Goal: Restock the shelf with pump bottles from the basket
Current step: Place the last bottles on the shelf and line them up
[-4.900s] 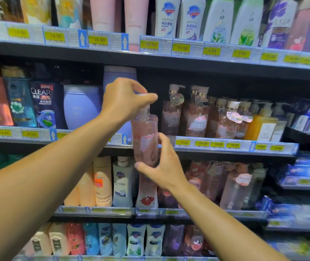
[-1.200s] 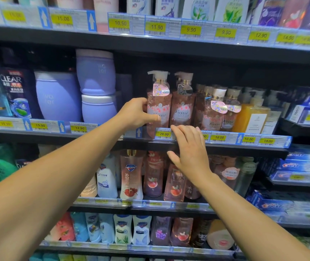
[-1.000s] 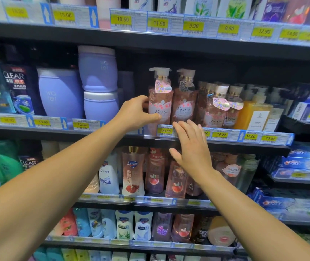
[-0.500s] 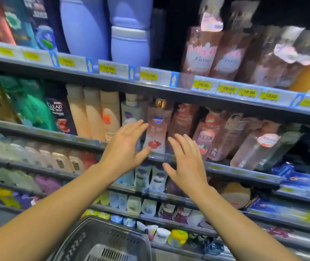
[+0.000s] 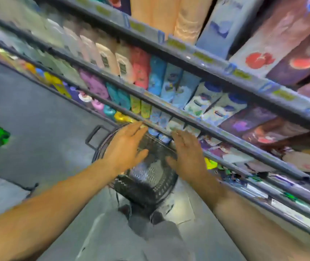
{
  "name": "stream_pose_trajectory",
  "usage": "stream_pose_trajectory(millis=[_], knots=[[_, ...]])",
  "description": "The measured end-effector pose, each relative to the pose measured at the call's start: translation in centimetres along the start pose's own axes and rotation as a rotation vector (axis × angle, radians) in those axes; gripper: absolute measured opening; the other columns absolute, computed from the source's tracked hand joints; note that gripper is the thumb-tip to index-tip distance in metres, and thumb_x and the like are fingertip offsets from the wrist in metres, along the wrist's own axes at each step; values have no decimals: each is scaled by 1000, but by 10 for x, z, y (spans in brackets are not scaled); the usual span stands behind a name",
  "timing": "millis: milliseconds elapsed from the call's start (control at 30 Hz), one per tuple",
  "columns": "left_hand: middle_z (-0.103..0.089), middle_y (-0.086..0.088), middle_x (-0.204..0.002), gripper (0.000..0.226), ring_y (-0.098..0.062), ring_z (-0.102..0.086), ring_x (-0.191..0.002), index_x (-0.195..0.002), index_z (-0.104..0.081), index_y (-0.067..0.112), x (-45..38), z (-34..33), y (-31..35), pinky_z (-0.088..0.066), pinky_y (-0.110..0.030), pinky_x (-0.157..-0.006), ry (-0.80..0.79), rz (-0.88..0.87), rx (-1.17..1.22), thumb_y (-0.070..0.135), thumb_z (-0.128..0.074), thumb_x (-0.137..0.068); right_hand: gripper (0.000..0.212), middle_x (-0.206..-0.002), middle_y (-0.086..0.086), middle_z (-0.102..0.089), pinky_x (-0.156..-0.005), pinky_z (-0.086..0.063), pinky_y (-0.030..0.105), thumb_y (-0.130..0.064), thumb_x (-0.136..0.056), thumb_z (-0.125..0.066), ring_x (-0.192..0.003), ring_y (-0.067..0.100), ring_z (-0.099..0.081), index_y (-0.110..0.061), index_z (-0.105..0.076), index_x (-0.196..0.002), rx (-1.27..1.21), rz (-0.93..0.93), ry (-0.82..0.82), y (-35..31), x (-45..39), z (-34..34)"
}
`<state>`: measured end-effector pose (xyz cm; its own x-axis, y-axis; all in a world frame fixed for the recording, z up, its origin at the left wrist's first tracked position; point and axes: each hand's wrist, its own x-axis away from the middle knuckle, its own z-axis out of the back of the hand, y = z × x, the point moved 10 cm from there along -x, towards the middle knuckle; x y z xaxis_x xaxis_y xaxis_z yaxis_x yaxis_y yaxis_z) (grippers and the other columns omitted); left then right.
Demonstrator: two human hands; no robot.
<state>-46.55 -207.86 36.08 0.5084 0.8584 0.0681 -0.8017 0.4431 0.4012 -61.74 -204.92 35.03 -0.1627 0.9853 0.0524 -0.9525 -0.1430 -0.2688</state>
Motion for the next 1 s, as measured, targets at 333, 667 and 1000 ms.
stream_pose_trajectory(millis=[333, 667, 1000], knots=[[-49, -26, -141, 73, -46, -49, -126, -137, -52, 3, 63, -158, -182, -40, -50, -106, -213, 359, 77, 37, -60, -73, 73, -139, 15, -48, -105, -39, 45, -33, -74, -74, -126, 37, -47, -6, -48, -137, -120, -11, -356, -31, -11, -219], [-50, -8, -140, 63, -33, -51, -121, -139, -47, 13, 52, -332, -299, -48, -49, -100, -394, 415, 46, 27, -69, -82, 74, -148, 5, -36, -110, -37, 44, -36, -83, -69, -135, 27, -37, -17, -34, -145, -159, 26, -624, -42, -18, -460], [-33, -11, -152, 64, -33, -38, -136, -146, -35, 14, 39, -465, -374, -38, -45, -110, -534, 535, 73, 20, -62, -88, 50, -134, 6, -53, -94, -52, 39, -20, -83, -70, -121, 26, -53, -15, -55, -130, -158, 97, -661, -60, -42, -650]])
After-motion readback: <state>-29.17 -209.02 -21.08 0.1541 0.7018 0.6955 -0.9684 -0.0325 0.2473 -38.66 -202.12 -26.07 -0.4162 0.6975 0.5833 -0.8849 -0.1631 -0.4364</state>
